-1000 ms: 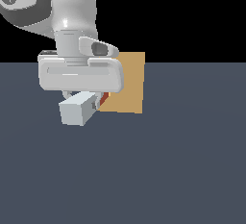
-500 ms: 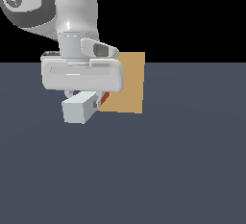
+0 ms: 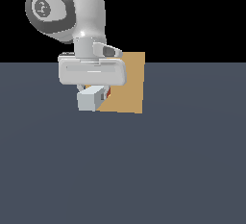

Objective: Insert the peg into the horizontal hole in a box.

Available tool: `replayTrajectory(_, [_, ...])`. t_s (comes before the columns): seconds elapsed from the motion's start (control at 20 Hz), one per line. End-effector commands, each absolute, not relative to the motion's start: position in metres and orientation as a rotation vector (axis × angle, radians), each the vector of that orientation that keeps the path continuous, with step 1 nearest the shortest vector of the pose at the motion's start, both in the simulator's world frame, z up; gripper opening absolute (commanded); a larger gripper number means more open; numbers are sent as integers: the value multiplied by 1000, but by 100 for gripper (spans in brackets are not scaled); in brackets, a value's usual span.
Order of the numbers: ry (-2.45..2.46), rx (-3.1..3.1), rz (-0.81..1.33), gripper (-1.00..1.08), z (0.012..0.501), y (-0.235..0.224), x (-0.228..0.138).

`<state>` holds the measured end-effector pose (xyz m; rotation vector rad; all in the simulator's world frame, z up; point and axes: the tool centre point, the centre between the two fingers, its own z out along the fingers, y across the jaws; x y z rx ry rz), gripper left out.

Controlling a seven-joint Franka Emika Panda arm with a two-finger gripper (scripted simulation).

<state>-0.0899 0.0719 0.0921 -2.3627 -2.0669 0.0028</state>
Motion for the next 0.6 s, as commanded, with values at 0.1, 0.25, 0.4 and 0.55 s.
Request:
replayTrajectory(0.1, [-2068,-2366,-5,-100,95,101,-84])
replayTrajectory(0.25, [-2068,-2366,-6,-100,95,113,-82])
replayTrajectory(0.4, [-2068,-2367,-6,-100,95,117,-81])
replayTrajectory(0.55, [-2068,-2367,-6,-100,95,117,-80])
